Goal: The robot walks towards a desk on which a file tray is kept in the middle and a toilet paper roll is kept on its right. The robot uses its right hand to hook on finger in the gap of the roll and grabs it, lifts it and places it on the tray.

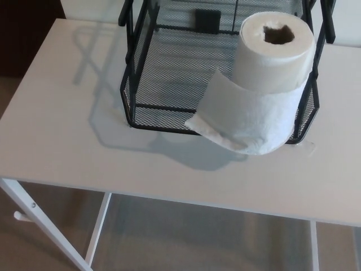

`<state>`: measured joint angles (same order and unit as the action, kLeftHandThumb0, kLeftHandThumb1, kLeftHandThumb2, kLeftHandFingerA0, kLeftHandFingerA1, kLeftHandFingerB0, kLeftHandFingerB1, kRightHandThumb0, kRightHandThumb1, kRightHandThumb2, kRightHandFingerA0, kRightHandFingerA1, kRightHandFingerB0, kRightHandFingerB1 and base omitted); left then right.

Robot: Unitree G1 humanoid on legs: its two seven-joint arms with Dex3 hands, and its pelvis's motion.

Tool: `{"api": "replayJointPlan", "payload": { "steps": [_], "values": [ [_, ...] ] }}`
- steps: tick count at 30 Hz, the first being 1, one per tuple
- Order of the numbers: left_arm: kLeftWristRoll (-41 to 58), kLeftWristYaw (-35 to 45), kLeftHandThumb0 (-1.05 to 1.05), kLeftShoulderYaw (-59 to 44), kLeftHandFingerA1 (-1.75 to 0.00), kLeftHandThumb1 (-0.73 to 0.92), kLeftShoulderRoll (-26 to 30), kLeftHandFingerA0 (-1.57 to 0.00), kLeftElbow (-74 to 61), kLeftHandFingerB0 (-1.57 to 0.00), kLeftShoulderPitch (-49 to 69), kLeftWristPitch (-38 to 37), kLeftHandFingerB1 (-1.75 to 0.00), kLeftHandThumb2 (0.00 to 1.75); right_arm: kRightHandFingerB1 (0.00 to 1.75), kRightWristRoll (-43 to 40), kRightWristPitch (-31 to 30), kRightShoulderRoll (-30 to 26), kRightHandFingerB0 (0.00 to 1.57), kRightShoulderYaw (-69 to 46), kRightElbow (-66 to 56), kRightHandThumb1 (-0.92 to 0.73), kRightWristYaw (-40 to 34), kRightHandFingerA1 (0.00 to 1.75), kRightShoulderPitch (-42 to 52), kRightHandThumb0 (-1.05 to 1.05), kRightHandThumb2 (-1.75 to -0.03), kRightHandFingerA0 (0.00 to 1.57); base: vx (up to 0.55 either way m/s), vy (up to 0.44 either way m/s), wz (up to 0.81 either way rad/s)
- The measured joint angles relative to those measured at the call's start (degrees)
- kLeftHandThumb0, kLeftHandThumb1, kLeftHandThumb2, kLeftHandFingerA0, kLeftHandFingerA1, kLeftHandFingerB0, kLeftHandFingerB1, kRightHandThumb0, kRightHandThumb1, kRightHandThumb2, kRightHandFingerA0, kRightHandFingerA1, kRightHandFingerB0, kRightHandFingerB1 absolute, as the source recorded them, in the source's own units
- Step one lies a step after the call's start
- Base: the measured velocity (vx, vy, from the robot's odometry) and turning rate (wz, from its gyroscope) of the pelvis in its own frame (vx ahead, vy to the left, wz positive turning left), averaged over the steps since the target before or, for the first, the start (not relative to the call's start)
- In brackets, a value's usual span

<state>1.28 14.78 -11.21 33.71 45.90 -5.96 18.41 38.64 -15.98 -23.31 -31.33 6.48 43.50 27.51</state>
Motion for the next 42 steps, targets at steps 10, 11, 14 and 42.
{"api": "replayJointPlan", "payload": {
  "steps": [10, 11, 14, 42],
  "values": [
    [0.0, 0.0, -0.78, -0.01, -0.68, 0.74, -0.02, -0.3, 0.08, -0.13, 0.06, 0.0, -0.55, 1.02, 0.62, -3.47, -1.7, 10.16, 0.1, -10.82, 1.95, -0.73, -7.64, 0.81, -5.59, -0.29, -1.26, 0.36, 0.0, 0.0, 0.0],
    [0.0, 0.0, -0.77, -0.01, -0.67, 0.75, -0.02, -0.3, 0.09, -0.13, 0.06, 0.0, -0.54, 1.03, 0.62, -4.02, -2.19, 11.52, 0.1, -12.37, 1.94, -0.73, -8.53, 0.81, -6.45, -0.29, -1.26, 0.36, 0.0, 0.0, 0.0],
    [0.0, 0.0, -0.77, -0.01, -0.67, 0.76, -0.02, -0.28, 0.09, -0.11, 0.08, 0.0, -0.54, 1.01, 0.62, -5.52, -3.51, 14.52, 0.1, -16.11, 1.94, -0.73, -10.68, 0.81, -8.54, -0.29, -1.26, 0.36, 0.0, 0.0, 0.0],
    [0.18, -0.33, -0.68, -1.46, -0.73, 0.73, -0.18, -0.55, 1.25, -0.41, 0.11, -0.05, -0.61, 0.65, 0.62, -18.95, -18.67, 24.46, 0.1, -32.99, 1.6, -0.73, -32.48, 0.81, -17.85, -0.29, -1.26, 0.36, 0.0, 0.0, 0.0]
  ]
}}
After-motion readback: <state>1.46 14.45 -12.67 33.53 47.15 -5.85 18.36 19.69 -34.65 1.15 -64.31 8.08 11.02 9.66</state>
